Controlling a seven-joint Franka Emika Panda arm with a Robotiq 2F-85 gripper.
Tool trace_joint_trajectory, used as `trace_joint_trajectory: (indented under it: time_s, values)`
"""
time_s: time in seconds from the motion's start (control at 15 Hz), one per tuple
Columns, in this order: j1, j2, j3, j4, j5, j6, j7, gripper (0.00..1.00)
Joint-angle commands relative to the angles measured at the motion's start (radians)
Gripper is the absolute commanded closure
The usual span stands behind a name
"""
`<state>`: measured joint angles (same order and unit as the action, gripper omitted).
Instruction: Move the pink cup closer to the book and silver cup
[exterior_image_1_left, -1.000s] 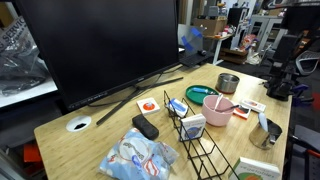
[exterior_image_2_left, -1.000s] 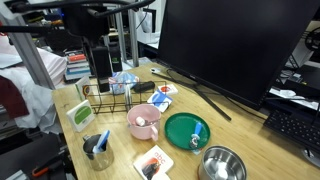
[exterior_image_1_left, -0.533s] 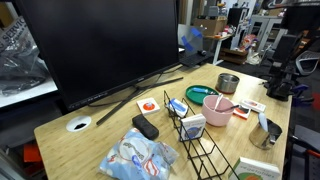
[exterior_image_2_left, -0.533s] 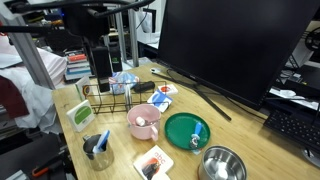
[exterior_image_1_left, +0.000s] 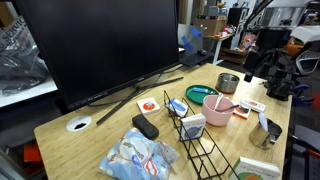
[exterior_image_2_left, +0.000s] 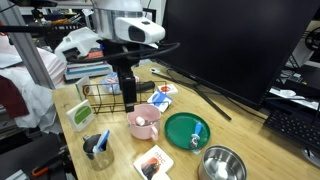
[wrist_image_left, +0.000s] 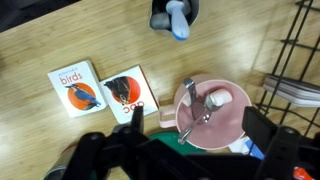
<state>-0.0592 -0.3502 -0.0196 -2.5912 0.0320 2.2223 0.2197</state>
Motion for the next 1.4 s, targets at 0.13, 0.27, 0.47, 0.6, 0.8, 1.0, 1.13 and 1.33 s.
trace_joint_trajectory:
  time_s: [0.13,0.27,0.47,0.6,0.8,1.0,1.13,1.33]
  values:
    - [-0.065,0.139,0.006,0.055,-0.012,0.082,0.239,0.00]
    - [-0.053,0.133,-0.002,0.039,-0.005,0.085,0.195,0.00]
    - [-0.055,0.137,-0.001,0.046,-0.005,0.085,0.225,0.00]
    - [-0.056,0.156,-0.007,0.069,0.067,0.050,0.304,0.00]
    - [-0.071,0.198,-0.011,0.066,0.099,0.111,0.442,0.00]
    - [-0.083,0.245,-0.032,0.058,0.098,0.180,0.575,0.00]
    - [-0.083,0.289,-0.051,0.061,0.123,0.218,0.647,0.00]
    - [-0.071,0.294,-0.063,0.048,0.124,0.219,0.630,0.00]
